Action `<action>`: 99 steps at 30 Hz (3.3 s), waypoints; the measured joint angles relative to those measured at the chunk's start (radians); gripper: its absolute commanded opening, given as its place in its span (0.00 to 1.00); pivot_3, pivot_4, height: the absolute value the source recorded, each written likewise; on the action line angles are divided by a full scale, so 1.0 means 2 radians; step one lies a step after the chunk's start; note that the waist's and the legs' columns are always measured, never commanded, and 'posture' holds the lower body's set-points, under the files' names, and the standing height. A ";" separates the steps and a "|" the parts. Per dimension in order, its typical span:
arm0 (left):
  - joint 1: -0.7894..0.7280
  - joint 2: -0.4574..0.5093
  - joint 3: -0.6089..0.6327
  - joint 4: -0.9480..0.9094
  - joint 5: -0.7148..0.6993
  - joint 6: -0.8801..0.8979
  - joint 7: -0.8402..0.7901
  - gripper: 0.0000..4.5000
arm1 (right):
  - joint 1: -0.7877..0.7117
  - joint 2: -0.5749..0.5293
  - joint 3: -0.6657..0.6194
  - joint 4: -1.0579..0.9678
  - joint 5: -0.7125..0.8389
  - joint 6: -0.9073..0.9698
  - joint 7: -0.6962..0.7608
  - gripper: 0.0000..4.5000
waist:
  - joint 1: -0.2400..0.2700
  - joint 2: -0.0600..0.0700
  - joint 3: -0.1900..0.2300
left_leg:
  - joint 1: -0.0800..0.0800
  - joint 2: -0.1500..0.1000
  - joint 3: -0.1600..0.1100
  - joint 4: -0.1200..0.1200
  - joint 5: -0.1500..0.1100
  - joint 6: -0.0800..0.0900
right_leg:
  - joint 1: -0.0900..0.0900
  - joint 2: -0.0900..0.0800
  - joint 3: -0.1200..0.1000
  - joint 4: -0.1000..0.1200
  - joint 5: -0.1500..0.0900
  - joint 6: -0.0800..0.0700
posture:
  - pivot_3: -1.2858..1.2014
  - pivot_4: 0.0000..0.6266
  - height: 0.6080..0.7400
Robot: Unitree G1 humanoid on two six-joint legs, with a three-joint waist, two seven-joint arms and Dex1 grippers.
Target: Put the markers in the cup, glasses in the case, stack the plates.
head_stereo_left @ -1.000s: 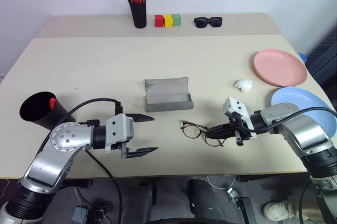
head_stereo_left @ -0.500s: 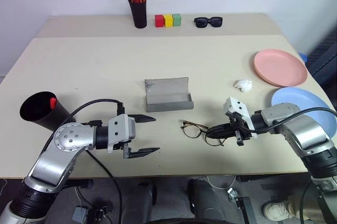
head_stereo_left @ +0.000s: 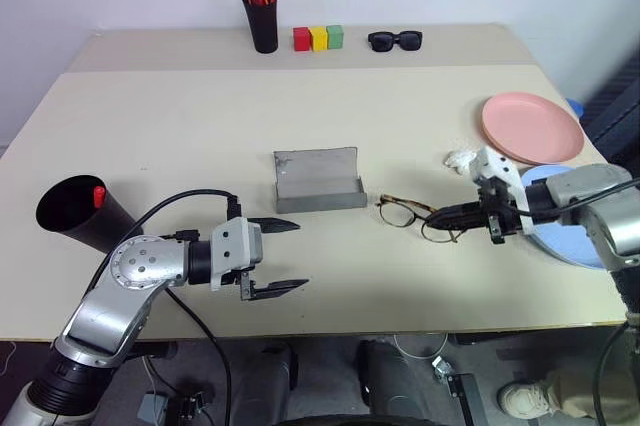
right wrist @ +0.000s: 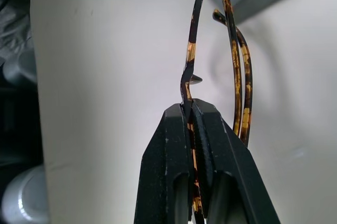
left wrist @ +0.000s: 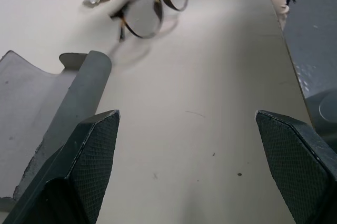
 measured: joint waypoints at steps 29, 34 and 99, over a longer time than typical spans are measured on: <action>0.054 -0.002 0.002 -0.052 0.021 0.017 0.067 0.94 | -0.235 0.247 0.059 0.328 -0.096 -0.231 0.055 0.02 | -0.004 0.002 0.001 | 0.000 0.000 0.000 -0.001 0.000 0.000 | -0.001 0.002 0.000 0.001 0.002 0.001 | 0.52 0.24 1.00; 0.065 -0.002 0.002 -0.064 0.023 0.023 0.078 0.94 | -0.266 0.274 0.059 0.376 -0.111 -0.261 0.065 0.02 | -0.004 0.002 0.001 | 0.000 0.000 0.000 -0.001 0.000 0.000 | -0.002 0.002 0.000 0.001 0.002 0.001 | 0.52 0.24 1.00; 0.010 -0.066 0.042 -0.066 -0.003 0.112 0.170 0.34 | -0.087 0.178 -0.067 0.157 -0.111 -0.138 -0.048 1.00 | -0.015 0.002 0.001 | 0.001 0.000 0.000 -0.002 0.001 -0.002 | -0.004 0.003 0.002 0.006 0.002 0.000 | 0.52 0.24 1.00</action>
